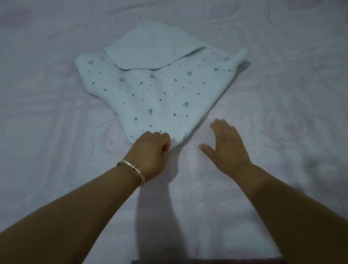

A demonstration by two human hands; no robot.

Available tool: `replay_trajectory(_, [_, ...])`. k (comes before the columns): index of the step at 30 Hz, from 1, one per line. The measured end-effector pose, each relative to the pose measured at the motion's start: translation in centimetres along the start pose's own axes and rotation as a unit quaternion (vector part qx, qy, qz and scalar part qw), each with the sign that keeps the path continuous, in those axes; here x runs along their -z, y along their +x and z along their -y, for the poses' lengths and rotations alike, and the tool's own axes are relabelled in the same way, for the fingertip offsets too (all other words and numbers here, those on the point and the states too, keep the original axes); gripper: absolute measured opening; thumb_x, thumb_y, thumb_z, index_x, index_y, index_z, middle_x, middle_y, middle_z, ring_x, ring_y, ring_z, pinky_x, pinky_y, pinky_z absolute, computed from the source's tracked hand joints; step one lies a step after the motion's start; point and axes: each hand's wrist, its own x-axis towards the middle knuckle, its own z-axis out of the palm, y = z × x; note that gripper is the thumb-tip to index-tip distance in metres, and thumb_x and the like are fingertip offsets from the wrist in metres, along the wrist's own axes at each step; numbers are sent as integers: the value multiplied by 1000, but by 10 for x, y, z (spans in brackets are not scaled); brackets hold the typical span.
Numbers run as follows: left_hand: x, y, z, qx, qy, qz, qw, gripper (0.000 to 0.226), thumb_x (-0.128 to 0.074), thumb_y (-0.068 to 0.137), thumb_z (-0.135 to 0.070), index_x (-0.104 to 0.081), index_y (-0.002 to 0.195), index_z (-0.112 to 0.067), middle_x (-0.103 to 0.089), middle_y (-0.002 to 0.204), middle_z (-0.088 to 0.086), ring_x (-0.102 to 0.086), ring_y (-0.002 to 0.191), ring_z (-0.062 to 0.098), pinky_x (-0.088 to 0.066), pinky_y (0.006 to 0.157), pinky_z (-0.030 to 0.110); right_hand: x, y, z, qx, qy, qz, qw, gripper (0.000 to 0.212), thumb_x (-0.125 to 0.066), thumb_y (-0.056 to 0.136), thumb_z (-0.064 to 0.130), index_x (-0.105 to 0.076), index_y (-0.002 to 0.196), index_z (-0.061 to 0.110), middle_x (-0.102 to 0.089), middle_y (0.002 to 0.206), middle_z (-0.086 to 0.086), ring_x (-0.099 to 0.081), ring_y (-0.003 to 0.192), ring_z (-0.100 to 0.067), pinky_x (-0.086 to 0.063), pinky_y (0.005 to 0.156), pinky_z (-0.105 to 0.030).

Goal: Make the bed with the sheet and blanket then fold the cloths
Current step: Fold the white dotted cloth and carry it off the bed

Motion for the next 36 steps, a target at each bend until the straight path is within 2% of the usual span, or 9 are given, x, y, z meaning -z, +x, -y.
replay_trajectory(3, [16, -54, 13, 56, -9, 106, 993, 25, -55, 83, -16, -47, 106, -10, -53, 89, 7, -49, 79, 25, -32, 61, 27, 9, -33, 5, -61, -82, -98, 990, 58, -74, 77, 28, -52, 122, -1, -54, 125, -19, -52, 111, -36, -43, 94, -43])
replay_trajectory(6, [31, -88, 26, 86, 75, 206, 972, 35, -54, 87, -34, -46, 115, -16, -61, 110, 6, -58, 99, 25, -44, 78, 28, 21, -44, 16, -6, -208, -145, 967, 61, -74, 56, 1, -63, 115, 0, -62, 121, -24, -62, 107, -41, -50, 86, -49])
replay_trajectory(10, [42, -110, 30, 74, 228, 219, 946, 35, -45, 89, -32, -54, 122, -27, -55, 126, -2, -45, 120, 22, -32, 103, 33, 31, -47, 41, 94, -297, -16, 950, 65, -44, 94, 13, -15, 152, 12, -7, 161, -15, -5, 149, -35, -10, 118, -53])
replay_trajectory(13, [34, -110, 14, 46, 287, 188, 938, 45, -44, 90, -22, -41, 135, -21, -24, 148, 5, -18, 141, 26, -8, 116, 51, 34, -44, 52, 63, -303, 33, 950, 62, -35, 99, 18, -5, 153, 15, -4, 161, -10, 0, 149, -31, -8, 120, -48])
replay_trajectory(16, [17, -94, -7, 79, 244, 168, 952, 61, -47, 87, -9, -19, 141, -13, -28, 142, 8, -34, 129, 30, -35, 104, 47, 26, -40, 58, 54, -281, 38, 957, 62, -38, 98, 17, -7, 152, 14, -7, 160, -11, -4, 149, -31, -12, 120, -47])
replay_trajectory(21, [17, -62, -9, 110, 221, 161, 955, 35, -40, 92, -2, -44, 126, -10, -52, 124, 12, -52, 114, 31, -46, 86, 38, 18, -26, 49, 25, -318, 38, 947, 61, -35, 99, 22, -6, 152, 16, -11, 159, -8, -6, 149, -30, -3, 119, -51])
replay_trajectory(26, [28, -63, 0, 144, 169, 229, 948, 38, -54, 86, -4, -55, 122, -14, -57, 123, 13, -58, 114, 31, -48, 91, 36, 25, -22, 57, 73, -332, 21, 940, 31, -39, 96, 10, -55, 122, 15, -60, 122, -7, -58, 115, -25, -28, 112, -40])
replay_trajectory(33, [45, -91, -3, 137, 172, 389, 894, 36, -51, 85, -2, -57, 120, -4, -61, 119, 16, -61, 110, 29, -50, 90, 33, 50, -76, 68, 105, -256, 195, 941, 33, -46, 92, 9, -53, 124, 16, -53, 129, -9, -56, 117, -25, -45, 92, -32])
replay_trajectory(36, [75, -97, -14, 118, 225, 439, 862, 22, -51, 81, 2, -57, 98, -11, -55, 85, 11, -58, 75, 23, -47, 68, 27, 63, -100, 70, 84, -222, 294, 926, 35, -47, 91, 8, -54, 125, 11, -52, 132, -9, -54, 119, -24, -46, 99, -32])
